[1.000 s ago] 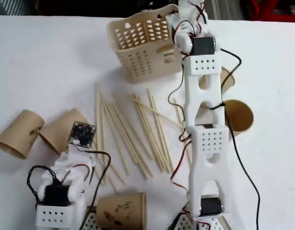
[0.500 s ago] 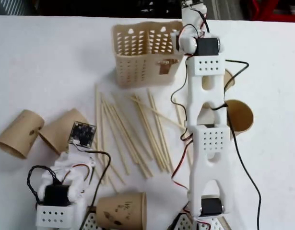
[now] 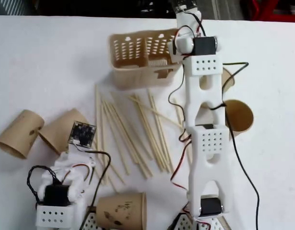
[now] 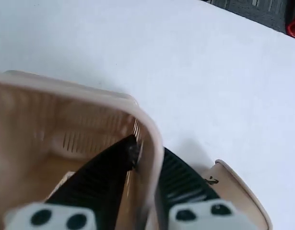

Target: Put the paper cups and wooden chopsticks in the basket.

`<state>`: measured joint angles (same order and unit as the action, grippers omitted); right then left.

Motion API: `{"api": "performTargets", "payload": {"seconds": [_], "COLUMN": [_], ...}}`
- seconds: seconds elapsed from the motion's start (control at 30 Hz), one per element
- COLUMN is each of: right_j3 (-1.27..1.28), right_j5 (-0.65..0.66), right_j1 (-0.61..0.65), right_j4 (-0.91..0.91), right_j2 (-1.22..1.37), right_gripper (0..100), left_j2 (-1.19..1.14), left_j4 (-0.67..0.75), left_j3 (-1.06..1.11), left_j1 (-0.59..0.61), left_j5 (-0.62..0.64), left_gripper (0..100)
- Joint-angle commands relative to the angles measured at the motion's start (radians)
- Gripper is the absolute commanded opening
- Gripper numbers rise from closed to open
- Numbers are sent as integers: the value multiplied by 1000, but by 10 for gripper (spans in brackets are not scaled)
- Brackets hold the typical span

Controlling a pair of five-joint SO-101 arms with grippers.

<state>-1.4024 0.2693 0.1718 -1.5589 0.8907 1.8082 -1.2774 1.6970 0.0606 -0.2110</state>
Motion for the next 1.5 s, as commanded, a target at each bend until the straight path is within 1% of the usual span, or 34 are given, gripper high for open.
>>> {"api": "performTargets", "payload": {"seconds": [0.0,0.17,0.47,0.87,0.97,1.1,1.27,1.47], "right_j3": [-9,-6,-12,28,78,146,166,158], "right_j5": [8,6,6,6,5,5,5,5], "right_j1": [39,41,35,28,27,22,13,13], "right_j4": [-30,-50,-150,-159,-151,-91,-19,-8], "right_j2": [-84,-90,-91,-202,-200,-200,-200,-150], "right_gripper": [18,18,18,17,18,18,18,22], "left_j2": [10,10,10,10,10,10,10,10], "left_j4": [-3,-3,-3,-3,-3,-3,-3,-3], "left_j3": [-3,-3,-3,-3,-3,-3,-3,-3], "left_j1": [-15,-15,-15,-15,-15,-15,-15,-15], "left_j5": [9,9,9,9,9,9,9,9], "left_gripper": [25,25,25,25,25,25,25,25]}}
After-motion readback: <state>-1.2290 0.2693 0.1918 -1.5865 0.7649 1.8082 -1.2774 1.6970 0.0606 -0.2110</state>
